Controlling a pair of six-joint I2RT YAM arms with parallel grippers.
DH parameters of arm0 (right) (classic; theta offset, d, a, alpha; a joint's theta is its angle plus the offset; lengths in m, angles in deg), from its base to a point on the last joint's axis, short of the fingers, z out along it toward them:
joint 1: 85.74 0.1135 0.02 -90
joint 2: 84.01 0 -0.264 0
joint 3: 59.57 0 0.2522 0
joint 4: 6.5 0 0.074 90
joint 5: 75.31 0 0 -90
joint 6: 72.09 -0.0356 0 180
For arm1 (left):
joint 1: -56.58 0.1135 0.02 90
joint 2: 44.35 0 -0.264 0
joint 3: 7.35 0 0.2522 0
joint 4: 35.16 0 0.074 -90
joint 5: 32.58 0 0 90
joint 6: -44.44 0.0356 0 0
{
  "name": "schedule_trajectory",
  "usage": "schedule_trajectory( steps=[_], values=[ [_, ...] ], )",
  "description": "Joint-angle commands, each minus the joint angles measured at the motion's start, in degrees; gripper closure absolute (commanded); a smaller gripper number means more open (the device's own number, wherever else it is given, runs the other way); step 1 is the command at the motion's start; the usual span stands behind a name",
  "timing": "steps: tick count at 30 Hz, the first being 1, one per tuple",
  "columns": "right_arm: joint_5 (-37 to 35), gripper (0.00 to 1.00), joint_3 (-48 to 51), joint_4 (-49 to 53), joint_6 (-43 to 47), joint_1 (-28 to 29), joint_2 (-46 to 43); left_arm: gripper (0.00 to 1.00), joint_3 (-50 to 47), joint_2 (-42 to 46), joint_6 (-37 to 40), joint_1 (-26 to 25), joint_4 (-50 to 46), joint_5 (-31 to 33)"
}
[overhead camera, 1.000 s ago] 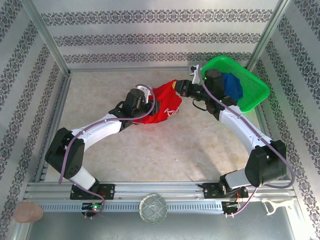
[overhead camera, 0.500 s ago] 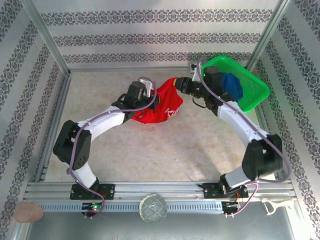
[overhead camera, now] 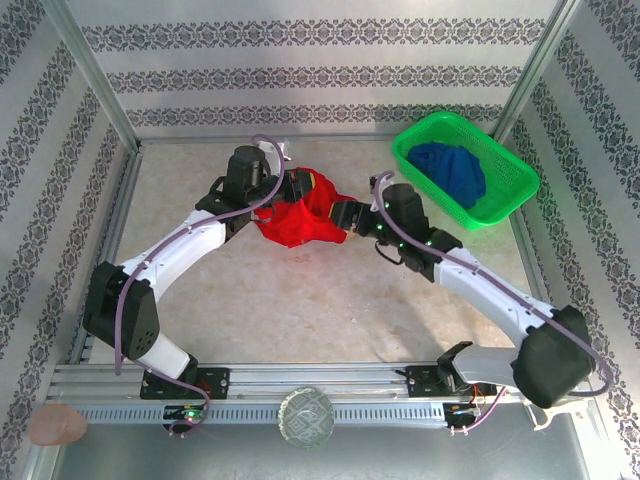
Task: Fold the inside-out t-shirt
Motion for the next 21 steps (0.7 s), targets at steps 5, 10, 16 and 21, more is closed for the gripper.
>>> schedule_trajectory(
  steps=[5,10,16,21],
  values=[
    [-9.9,0.22,-5.6,-1.1,3.1,2.1,10.7,1.00,1.7,1.2,-3.3,0.3,-0.1,-4.2],
    [-9.0,0.22,-15.4,-0.3,7.1,0.3,21.1,1.00,1.2,2.8,-6.2,0.3,1.8,-6.3],
    [0.0,0.25,-28.4,1.9,8.2,-1.0,37.5,1.00,0.7,4.4,-11.1,0.1,6.1,-7.4],
    [8.1,0.88,-27.1,-0.5,6.9,-3.6,40.2,1.00,1.9,4.9,-13.4,3.7,5.1,-4.7]
  ],
)
